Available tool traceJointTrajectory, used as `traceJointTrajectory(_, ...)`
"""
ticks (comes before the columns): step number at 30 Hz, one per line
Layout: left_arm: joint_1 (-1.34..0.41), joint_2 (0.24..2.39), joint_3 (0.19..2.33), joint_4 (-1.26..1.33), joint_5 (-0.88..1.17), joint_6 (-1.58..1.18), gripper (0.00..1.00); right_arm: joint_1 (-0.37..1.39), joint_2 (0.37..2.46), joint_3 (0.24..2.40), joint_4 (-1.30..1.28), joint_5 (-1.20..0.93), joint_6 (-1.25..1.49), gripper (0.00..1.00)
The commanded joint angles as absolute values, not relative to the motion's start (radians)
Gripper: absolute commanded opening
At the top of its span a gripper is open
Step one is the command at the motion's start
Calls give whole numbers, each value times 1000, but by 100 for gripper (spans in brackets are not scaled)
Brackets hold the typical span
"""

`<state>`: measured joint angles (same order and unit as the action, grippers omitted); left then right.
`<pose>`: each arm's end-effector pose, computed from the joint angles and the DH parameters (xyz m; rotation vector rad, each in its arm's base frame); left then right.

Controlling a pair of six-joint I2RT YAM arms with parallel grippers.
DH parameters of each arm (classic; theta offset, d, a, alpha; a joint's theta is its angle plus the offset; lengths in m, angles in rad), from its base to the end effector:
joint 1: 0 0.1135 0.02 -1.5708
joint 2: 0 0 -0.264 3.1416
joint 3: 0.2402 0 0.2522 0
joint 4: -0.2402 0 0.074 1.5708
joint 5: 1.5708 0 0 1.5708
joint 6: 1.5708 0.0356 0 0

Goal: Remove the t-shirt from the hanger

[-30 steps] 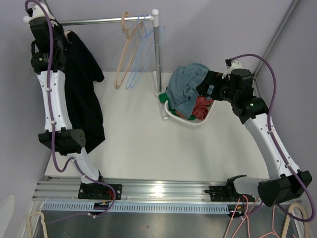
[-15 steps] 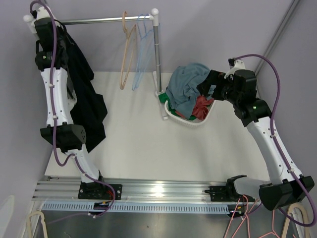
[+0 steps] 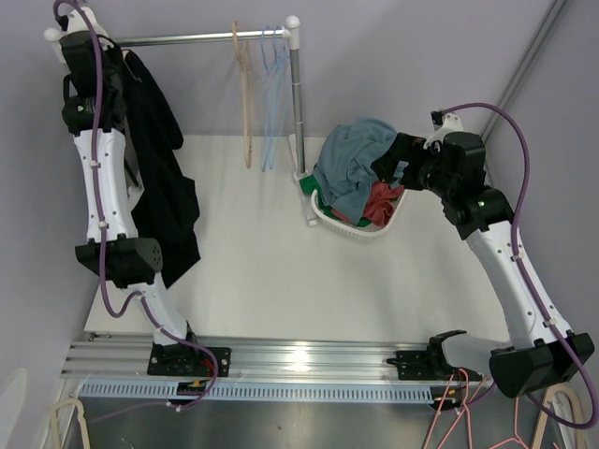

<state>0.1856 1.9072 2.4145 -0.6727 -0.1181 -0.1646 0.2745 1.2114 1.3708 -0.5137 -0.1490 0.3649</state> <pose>0.3923 0.0779 0.5161 -0.3876 1.6927 0.1179 0.2507 0.0761 0.4209 -0.0132 1.9632 0.5680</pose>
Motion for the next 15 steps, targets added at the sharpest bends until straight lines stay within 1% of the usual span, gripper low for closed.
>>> traceJointTrajectory(1, 181, 1764, 2447, -583, -57, -209, 1, 273, 1172, 1367, -488, -170, 353, 99)
traceJointTrajectory(5, 158, 1668, 2364, -563, -51, -218, 1, 275, 1163, 1365, -494, -175, 348, 100)
traceJointTrajectory(10, 143, 1625, 2301, -587, -11, -255, 0, 282, 1143, 1348, -489, -204, 356, 100)
traceJointTrajectory(13, 103, 1594, 2283, -653, -32, -281, 1, 322, 1141, 1338, -453, -317, 316, 99)
traceJointTrajectory(15, 77, 1554, 2266, -684, -98, -287, 1, 363, 1131, 1324, -419, -360, 270, 99)
